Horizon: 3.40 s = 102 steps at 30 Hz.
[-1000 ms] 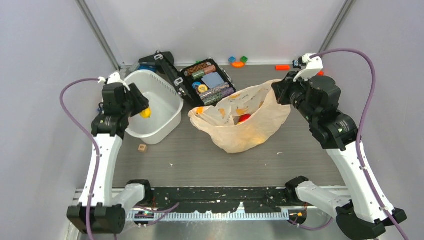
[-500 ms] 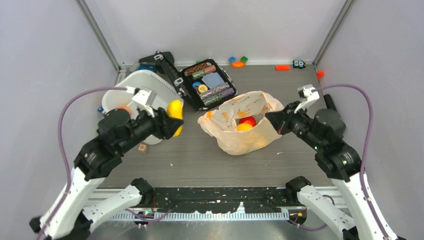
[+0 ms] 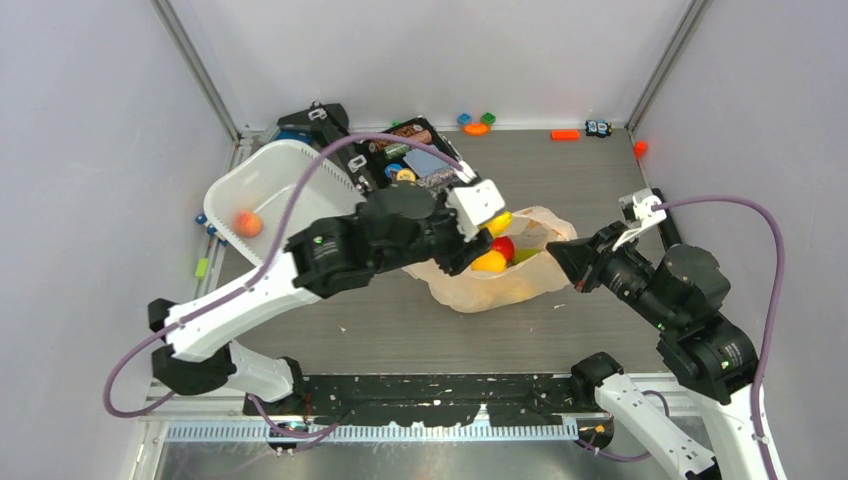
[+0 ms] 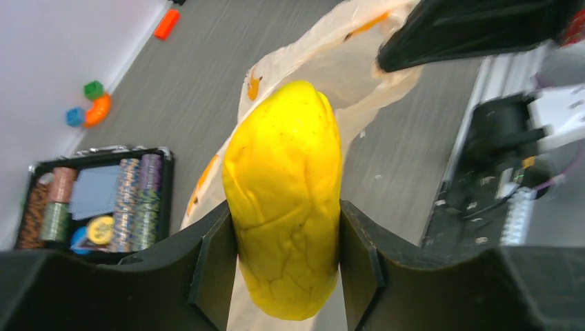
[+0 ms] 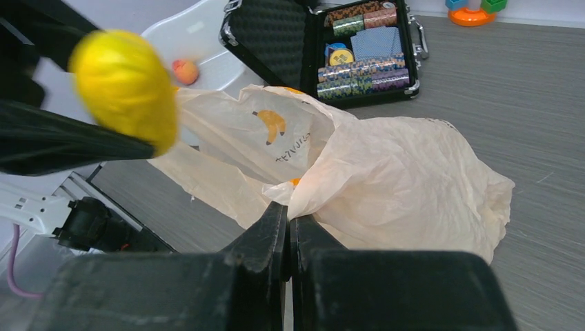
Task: Place the fake fruits into the plastic bag and tie a complex knot
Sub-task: Place the fake fruit in the plastic bag, then pick up the plastic bag at the center of the board.
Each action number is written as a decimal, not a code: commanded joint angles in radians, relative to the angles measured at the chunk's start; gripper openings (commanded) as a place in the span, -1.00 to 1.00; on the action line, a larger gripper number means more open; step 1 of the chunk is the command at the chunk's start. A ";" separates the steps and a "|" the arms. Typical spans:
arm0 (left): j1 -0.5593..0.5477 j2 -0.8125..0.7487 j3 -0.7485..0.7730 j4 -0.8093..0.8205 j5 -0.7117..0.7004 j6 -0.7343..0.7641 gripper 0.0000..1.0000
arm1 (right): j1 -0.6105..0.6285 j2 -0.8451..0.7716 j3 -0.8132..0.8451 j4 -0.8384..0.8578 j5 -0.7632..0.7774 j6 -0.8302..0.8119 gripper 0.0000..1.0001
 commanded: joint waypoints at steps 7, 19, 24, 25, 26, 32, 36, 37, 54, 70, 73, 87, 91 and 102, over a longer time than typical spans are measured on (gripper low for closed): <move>-0.003 0.027 -0.298 0.353 -0.087 0.325 -0.24 | -0.001 -0.054 -0.011 0.013 -0.130 0.063 -0.90; 0.066 0.182 -0.308 0.400 -0.030 0.364 -0.24 | -0.001 -0.067 -0.006 0.016 -0.169 0.106 -0.90; 0.076 0.240 -0.296 0.418 -0.031 0.345 -0.14 | -0.001 -0.087 -0.026 0.025 -0.139 0.114 -0.90; 0.080 0.252 -0.291 0.420 -0.034 0.336 -0.02 | -0.002 -0.087 -0.021 0.014 -0.136 0.115 -0.90; 0.081 0.265 -0.277 0.406 -0.041 0.321 0.19 | -0.001 -0.089 -0.020 0.011 -0.129 0.117 -0.90; 0.081 0.251 -0.198 0.338 0.014 0.227 0.98 | -0.001 -0.109 0.003 -0.027 -0.060 0.089 -0.90; 0.081 0.176 -0.211 0.309 0.062 0.183 0.98 | -0.001 -0.112 0.000 -0.042 -0.037 0.078 -0.90; 0.081 0.153 -0.216 0.295 0.077 0.172 0.98 | -0.001 -0.116 -0.004 -0.043 -0.027 0.077 -0.90; 0.116 -0.424 -0.506 0.081 -0.126 -0.463 0.98 | -0.001 -0.112 -0.071 0.063 0.019 0.051 -0.90; 0.283 -0.618 -0.922 0.569 0.335 -0.808 0.98 | -0.001 -0.123 -0.097 0.092 -0.020 0.091 -0.90; 0.283 -0.608 -0.946 0.621 0.376 -0.828 0.96 | -0.001 -0.126 -0.090 0.087 -0.020 0.092 -0.90; 0.285 -0.546 -0.994 0.796 0.430 -0.888 0.38 | -0.001 -0.124 -0.095 0.086 -0.030 0.096 -0.90; 0.285 -0.545 -1.030 0.888 0.464 -0.943 0.24 | -0.001 -0.127 -0.096 0.086 -0.027 0.096 -0.90; 0.285 -0.529 -1.040 1.011 0.547 -0.994 -0.02 | -0.001 -0.126 -0.111 0.092 -0.025 0.099 -0.90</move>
